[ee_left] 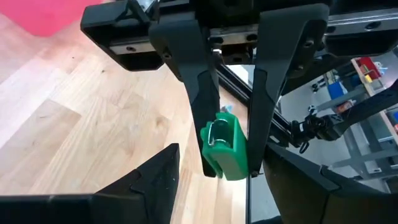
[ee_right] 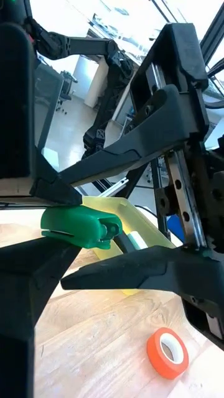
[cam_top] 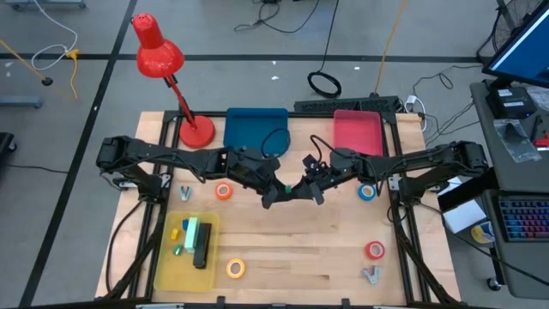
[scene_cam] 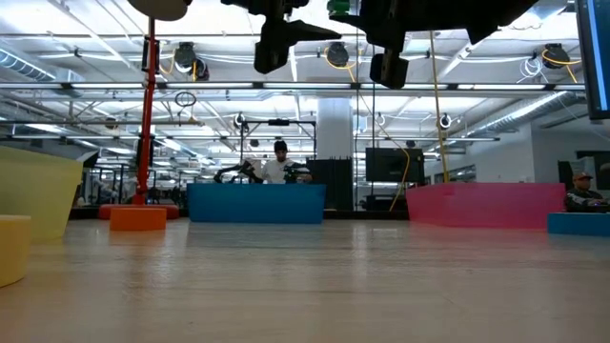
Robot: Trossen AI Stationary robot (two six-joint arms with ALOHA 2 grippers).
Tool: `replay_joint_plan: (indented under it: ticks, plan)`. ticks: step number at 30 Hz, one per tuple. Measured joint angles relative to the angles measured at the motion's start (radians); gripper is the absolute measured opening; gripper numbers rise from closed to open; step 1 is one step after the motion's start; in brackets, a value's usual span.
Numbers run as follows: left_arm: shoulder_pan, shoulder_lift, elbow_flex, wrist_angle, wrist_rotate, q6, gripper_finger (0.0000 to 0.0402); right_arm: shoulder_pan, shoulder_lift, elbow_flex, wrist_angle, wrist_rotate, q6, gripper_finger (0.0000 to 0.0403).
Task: Pick and place Stapler, Stapler remover, tape
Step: Put the green stapler into the yellow bin
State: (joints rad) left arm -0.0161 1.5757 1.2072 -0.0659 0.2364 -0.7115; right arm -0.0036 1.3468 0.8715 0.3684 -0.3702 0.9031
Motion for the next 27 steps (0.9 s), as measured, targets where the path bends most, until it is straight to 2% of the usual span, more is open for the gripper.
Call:
replay_joint_plan:
  ticks: [7, 16, 27]
  plan:
    - [0.026, -0.015, 0.000, 0.035, 0.015, 0.022, 0.0227, 0.000, 0.000, 0.000, -0.019, -0.002, 0.000, 0.0059]
    - [0.035, -0.031, -0.001, -0.029, 0.026, 0.029, 0.0227, 0.000, 0.000, 0.000, -0.021, -0.003, 0.000, 0.0059]
    - [0.036, -0.032, -0.001, 0.000, 0.017, 0.034, 0.0227, 0.001, 0.000, 0.000, -0.019, -0.001, 0.001, 0.0059]
